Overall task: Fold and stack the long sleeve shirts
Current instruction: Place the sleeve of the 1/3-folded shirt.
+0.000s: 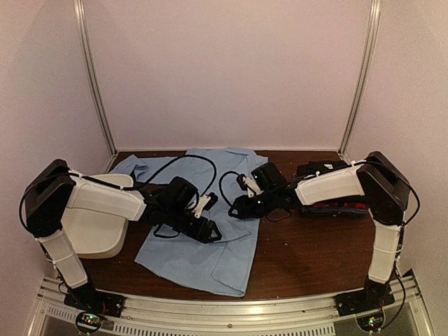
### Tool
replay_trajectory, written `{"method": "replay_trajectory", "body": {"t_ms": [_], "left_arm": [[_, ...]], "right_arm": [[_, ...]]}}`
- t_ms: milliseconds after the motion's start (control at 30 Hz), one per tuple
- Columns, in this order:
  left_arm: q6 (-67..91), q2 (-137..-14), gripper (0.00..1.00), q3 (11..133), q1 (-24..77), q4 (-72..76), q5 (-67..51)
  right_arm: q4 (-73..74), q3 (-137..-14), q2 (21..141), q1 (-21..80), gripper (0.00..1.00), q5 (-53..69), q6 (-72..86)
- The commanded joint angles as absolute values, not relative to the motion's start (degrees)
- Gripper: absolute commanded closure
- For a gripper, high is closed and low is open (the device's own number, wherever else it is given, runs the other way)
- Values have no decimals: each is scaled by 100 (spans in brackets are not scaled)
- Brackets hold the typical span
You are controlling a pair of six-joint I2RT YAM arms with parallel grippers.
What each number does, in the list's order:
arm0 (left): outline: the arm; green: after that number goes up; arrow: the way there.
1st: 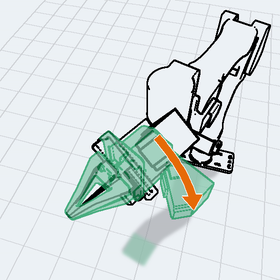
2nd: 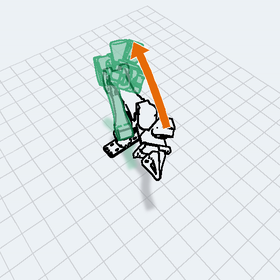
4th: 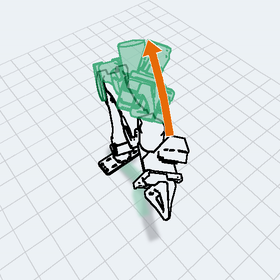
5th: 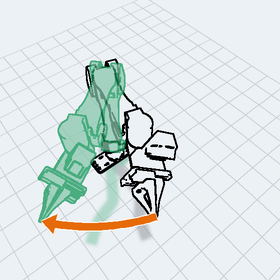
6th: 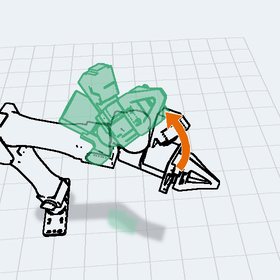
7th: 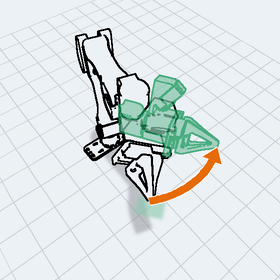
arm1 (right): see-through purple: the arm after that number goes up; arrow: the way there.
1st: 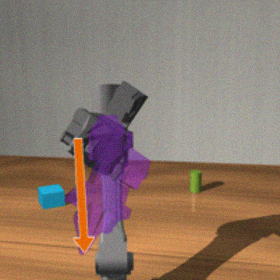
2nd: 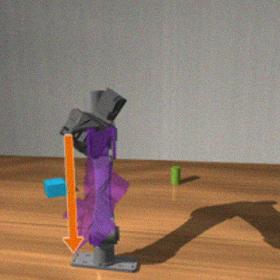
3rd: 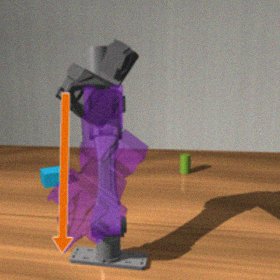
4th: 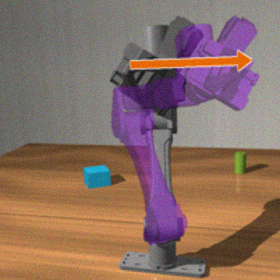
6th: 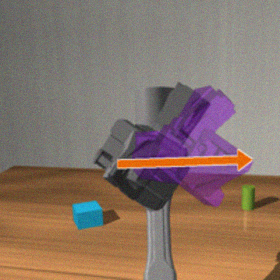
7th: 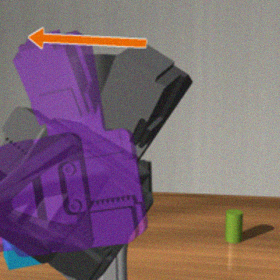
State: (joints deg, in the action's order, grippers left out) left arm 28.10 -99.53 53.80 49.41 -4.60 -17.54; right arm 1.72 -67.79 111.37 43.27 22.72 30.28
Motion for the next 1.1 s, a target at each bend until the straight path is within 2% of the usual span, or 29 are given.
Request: {"method": "replay_trajectory", "body": {"t_ms": [0, 167, 333, 667, 733, 867, 1067], "left_arm": [[3475, -9758, 35, 5159, 4770, 105, -1381], [3775, -9739, 42, 5104, 4597, 444, -1489], [3767, -9840, 45, 5261, 4579, 576, -1711], [3549, -10022, 71, 5437, 4579, 556, -2285], [3504, -9976, 71, 5452, 4579, 409, -2154], [3584, -9859, 64, 5572, 4536, -269, -1448], [3662, -9721, 52, 5529, 4391, -486, -1514]], "right_arm": [[-259, -6679, 11215, 4361, 52, 2523, 3005], [-400, -6697, 11389, 4368, 52, 2700, 3061], [-578, -6684, 11582, 4376, 53, 2919, 3125], [-697, -6656, 11584, 4392, 54, 3137, 3228], [-687, -6631, 11519, 4394, 54, 3169, 3233], [-673, -6569, 11386, 4432, 55, 3321, 3219], [-616, -6395, 11153, 4590, 60, 3367, 3169]]}}
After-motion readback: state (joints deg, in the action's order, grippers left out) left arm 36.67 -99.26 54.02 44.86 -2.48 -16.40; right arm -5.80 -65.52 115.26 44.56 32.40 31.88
